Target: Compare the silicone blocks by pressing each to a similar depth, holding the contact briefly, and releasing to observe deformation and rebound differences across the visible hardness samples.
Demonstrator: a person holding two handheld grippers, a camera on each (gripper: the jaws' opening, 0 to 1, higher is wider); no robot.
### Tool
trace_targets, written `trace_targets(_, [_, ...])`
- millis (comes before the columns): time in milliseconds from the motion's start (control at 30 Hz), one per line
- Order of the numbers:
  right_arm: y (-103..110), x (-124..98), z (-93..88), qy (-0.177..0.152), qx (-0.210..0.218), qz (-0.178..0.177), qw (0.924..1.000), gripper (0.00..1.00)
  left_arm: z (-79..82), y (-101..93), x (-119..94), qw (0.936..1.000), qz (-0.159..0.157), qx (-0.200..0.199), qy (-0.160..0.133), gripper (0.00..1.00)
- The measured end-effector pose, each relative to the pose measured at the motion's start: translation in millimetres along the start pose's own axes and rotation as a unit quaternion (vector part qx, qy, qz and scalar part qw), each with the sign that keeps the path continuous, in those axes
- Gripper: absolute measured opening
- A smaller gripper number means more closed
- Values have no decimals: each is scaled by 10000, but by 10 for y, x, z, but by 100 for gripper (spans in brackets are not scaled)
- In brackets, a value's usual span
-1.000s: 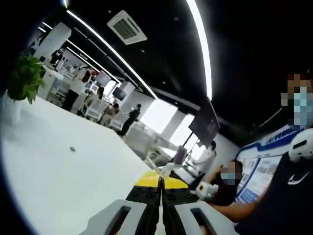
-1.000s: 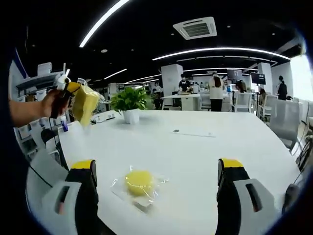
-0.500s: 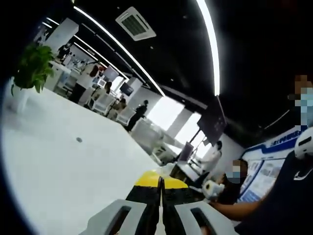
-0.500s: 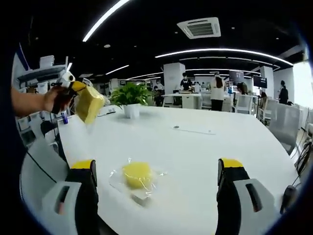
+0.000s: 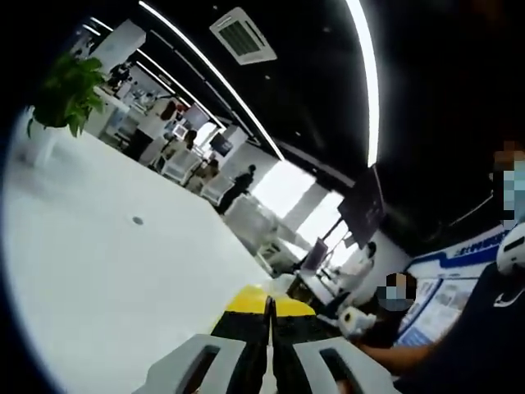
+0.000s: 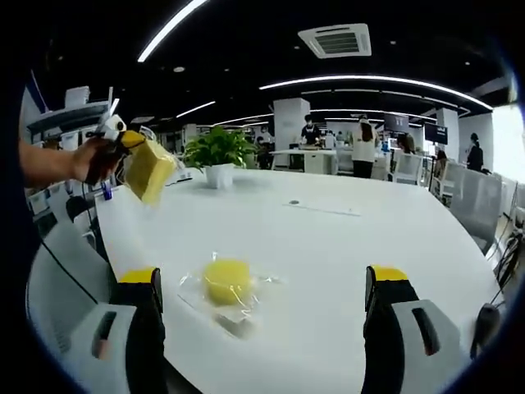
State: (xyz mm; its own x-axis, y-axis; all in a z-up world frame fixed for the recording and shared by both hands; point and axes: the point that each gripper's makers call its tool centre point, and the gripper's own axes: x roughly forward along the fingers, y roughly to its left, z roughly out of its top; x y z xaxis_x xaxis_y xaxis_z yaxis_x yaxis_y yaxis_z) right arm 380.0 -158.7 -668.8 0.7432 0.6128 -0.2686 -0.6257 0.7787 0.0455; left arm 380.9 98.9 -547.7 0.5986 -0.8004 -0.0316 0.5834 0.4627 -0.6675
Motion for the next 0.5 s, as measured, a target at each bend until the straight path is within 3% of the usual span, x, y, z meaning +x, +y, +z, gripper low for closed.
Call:
trace_targets(367, [63,29,-60,68,95,5,9999,96,-98,128,-30,9999,59,-149,7,0])
trace_targets(500, [75,39,-62,69,103,0,9999,96,-286,237,-30,9996,185,-145,186,0])
